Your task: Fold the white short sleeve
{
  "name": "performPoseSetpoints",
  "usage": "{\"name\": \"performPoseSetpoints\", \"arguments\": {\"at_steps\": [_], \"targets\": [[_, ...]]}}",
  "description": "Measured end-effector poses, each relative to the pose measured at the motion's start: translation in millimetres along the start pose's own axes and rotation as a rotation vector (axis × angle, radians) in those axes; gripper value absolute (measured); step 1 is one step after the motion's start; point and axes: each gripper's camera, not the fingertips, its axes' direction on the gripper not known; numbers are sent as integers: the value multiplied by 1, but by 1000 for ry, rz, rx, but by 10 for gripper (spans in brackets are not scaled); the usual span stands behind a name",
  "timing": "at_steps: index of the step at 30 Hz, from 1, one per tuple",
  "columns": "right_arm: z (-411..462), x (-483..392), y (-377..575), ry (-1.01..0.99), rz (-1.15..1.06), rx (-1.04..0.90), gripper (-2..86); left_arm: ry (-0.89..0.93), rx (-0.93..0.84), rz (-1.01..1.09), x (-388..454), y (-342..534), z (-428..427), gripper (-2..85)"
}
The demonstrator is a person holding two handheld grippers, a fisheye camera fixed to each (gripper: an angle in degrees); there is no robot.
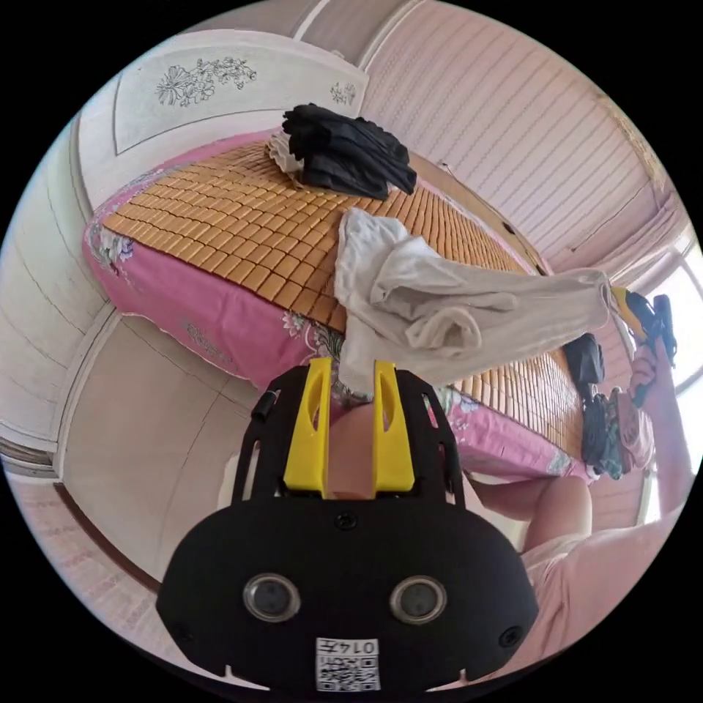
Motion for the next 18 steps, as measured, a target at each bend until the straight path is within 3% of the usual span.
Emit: {"name": "performPoseSetpoints", "arguments": {"at_steps": [4,10,18], "targets": [[-46,41,72,198,53,14,2,10,-81,142,44,-5,7,85],[-87,98,150,258,180,22,3,158,-284,440,128,-25,24,62],[-112,134,211,252,231,48,4,-110,-447,716,213,-46,67,90]]}}
